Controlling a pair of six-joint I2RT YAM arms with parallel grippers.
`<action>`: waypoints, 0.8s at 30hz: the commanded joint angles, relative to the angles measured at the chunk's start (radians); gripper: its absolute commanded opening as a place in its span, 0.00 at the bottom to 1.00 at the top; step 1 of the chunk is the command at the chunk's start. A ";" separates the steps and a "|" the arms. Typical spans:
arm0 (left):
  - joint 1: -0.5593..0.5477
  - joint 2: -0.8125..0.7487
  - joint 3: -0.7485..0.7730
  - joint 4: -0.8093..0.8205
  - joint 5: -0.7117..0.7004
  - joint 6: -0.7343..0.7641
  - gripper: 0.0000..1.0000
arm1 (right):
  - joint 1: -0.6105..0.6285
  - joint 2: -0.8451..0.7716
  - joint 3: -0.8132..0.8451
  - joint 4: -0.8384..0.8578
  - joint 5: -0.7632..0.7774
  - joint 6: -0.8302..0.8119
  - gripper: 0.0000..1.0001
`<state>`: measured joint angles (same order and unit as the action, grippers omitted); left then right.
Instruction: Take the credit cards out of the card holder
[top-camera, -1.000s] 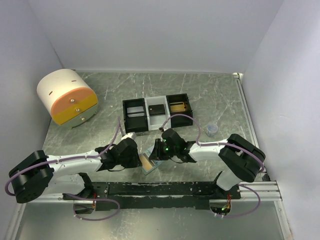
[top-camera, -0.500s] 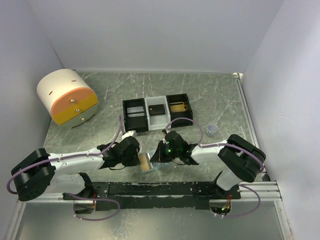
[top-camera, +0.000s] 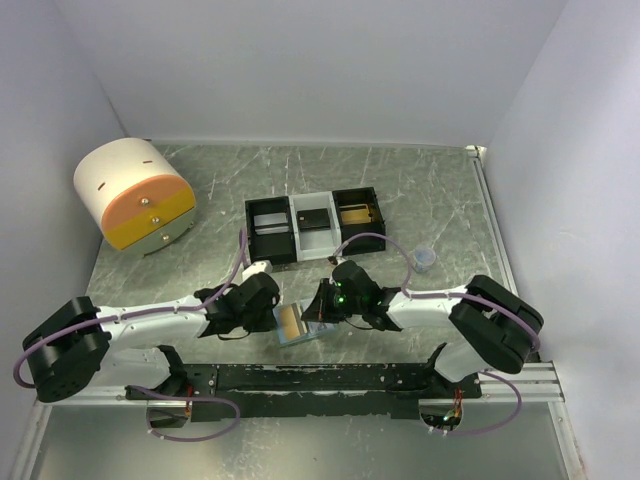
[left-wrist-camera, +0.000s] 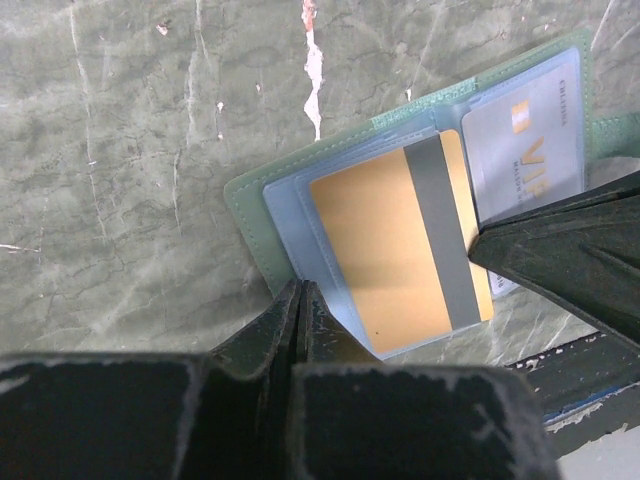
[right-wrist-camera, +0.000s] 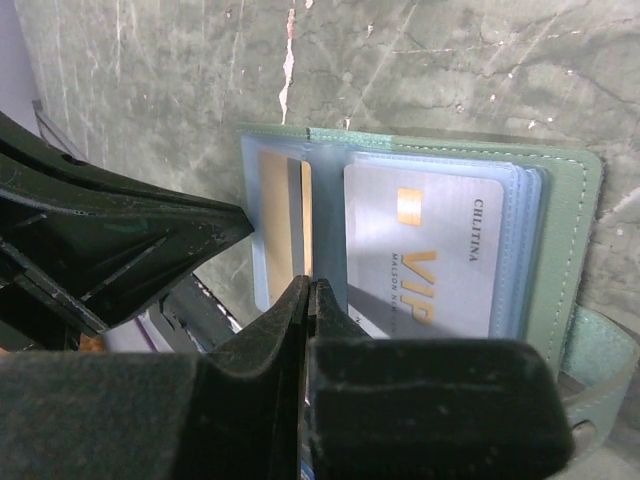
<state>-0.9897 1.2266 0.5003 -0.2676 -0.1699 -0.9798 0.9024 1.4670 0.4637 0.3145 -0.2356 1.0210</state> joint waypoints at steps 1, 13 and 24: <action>-0.004 -0.021 0.013 -0.021 -0.022 0.006 0.09 | -0.003 -0.023 0.008 -0.036 0.037 -0.007 0.00; -0.004 -0.141 0.034 -0.005 0.009 0.013 0.36 | -0.003 0.025 -0.002 -0.006 0.026 0.011 0.00; -0.004 -0.029 -0.009 0.161 0.093 -0.027 0.36 | -0.003 0.052 0.008 0.011 0.027 0.011 0.00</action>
<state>-0.9901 1.1503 0.5007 -0.1913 -0.1226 -0.9840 0.9024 1.5024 0.4637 0.3107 -0.2207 1.0328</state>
